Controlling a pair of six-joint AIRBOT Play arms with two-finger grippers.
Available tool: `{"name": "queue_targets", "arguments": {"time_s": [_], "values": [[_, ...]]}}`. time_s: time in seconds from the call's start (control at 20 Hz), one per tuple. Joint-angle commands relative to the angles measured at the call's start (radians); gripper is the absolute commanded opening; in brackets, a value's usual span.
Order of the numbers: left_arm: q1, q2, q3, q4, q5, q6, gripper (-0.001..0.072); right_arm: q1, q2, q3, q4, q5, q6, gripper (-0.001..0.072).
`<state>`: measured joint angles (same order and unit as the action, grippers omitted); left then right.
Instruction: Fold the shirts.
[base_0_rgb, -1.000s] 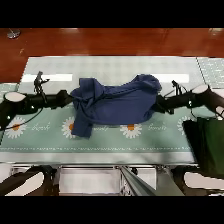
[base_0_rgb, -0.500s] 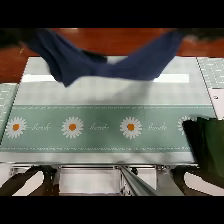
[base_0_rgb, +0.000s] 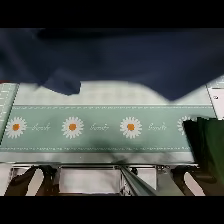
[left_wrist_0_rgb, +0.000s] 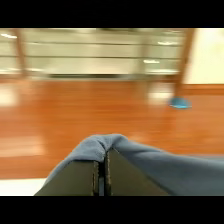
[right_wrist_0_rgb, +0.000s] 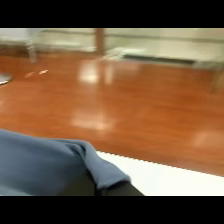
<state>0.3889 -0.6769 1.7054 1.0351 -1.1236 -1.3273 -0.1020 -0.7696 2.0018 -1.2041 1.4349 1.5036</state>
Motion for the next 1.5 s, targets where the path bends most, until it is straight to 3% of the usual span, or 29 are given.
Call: {"name": "queue_targets", "arguments": {"time_s": [0.0, 0.15, 0.4, 0.65, 0.95, 1.1, 1.25, 1.3, 1.35, 1.4, 1.45], "values": [[-0.041, 0.120, 0.010, 0.247, -0.080, -0.050, 0.0020, -0.001, 0.124, 0.008, -0.135, 0.149, 0.039, 0.0025], [-0.146, 0.168, -0.035, 0.391, -0.159, -0.147, 0.0019, -0.001, 0.137, 0.003, -0.186, 0.272, 0.050, 0.0025], [-0.180, 0.160, -0.356, 0.304, -0.216, -0.171, 0.0020, -0.001, 0.137, -0.265, -0.141, 0.272, 0.056, 0.0025], [-0.180, 0.074, -0.714, 0.162, -0.025, -0.170, 0.0020, -0.001, 0.071, -0.698, -0.121, -0.074, 0.048, 0.0025], [-0.218, -0.246, -0.819, 0.011, 0.314, -0.148, 0.0020, -0.001, -0.388, -0.702, -0.004, -0.439, 0.024, 0.0025], [-0.272, -0.430, -0.781, -0.052, 0.431, -0.148, 0.0020, -0.001, -0.657, -0.570, 0.133, -0.483, 0.023, 0.0025], [-0.307, -0.577, -0.698, -0.110, 0.438, -0.148, 0.0021, -0.015, -0.891, -0.393, 0.260, -0.433, 0.032, 0.0026], [-0.311, -0.611, -0.671, -0.115, 0.431, -0.150, 0.0041, -0.034, -0.949, -0.337, 0.322, -0.395, 0.042, 0.0174], [-0.309, -0.637, -0.640, -0.119, 0.409, -0.151, 0.0262, -0.056, -0.986, -0.297, 0.390, -0.347, 0.042, 0.0528], [-0.301, -0.653, -0.613, -0.116, 0.373, -0.151, 0.0703, -0.082, -1.006, -0.267, 0.444, -0.295, 0.037, 0.0619], [-0.283, -0.663, -0.584, -0.116, 0.290, -0.127, 0.0703, -0.114, -1.010, -0.245, 0.465, -0.234, 0.033, 0.0618]]}}
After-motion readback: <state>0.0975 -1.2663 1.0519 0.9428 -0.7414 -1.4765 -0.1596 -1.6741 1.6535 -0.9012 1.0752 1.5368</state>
